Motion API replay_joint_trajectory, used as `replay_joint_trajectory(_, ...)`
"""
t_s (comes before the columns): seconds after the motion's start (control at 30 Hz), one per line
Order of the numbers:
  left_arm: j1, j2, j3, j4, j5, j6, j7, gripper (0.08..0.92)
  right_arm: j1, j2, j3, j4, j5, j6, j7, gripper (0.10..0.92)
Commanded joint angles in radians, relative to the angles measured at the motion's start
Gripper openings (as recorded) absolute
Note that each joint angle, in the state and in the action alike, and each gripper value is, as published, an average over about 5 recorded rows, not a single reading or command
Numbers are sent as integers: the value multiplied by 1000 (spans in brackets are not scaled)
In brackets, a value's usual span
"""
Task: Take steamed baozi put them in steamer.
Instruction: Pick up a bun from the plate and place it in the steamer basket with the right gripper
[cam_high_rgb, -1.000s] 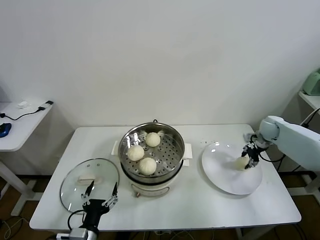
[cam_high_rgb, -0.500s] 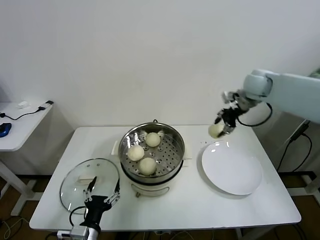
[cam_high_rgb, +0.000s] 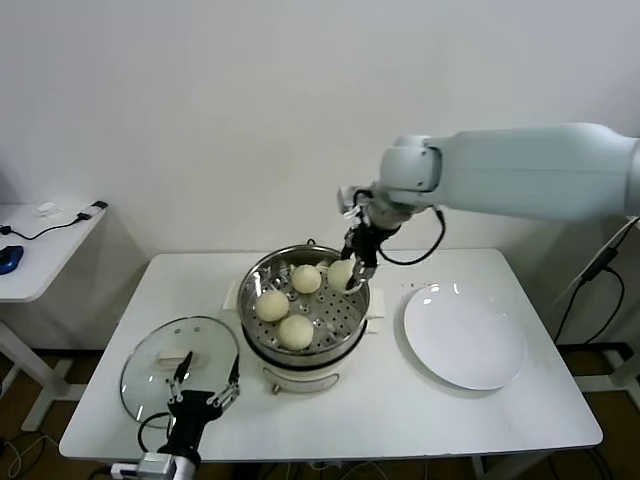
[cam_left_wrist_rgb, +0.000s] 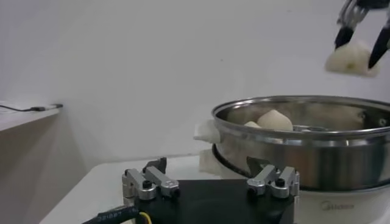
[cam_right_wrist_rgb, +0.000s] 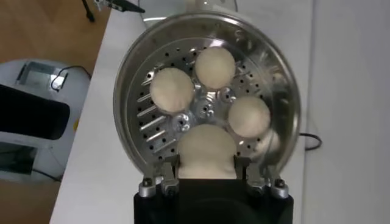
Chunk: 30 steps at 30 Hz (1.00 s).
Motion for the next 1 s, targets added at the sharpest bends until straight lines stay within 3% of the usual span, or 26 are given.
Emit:
replay_joint_trajectory(0.03, 4, 2, -3, -3, -6, -2, 0, 823, -183, 126, -3, -92, -38, -75, 97, 605)
replay_joint_trajectory(0.6, -2, 9, -4, -20, -20, 7, 1, 823, -239, 137, 18, -160, -69, -65, 98, 621)
replay_joint_trajectory(0.87, -2, 9, -6, -23, -23, 4, 0, 823, -174, 105, 39, -153, -29, 25, 5, 795)
replay_joint_trajectory(1.0, 0, 10, -7, -32, -32, 11, 0, 823, -94, 14, 76, -127, 16, 63, -29, 820)
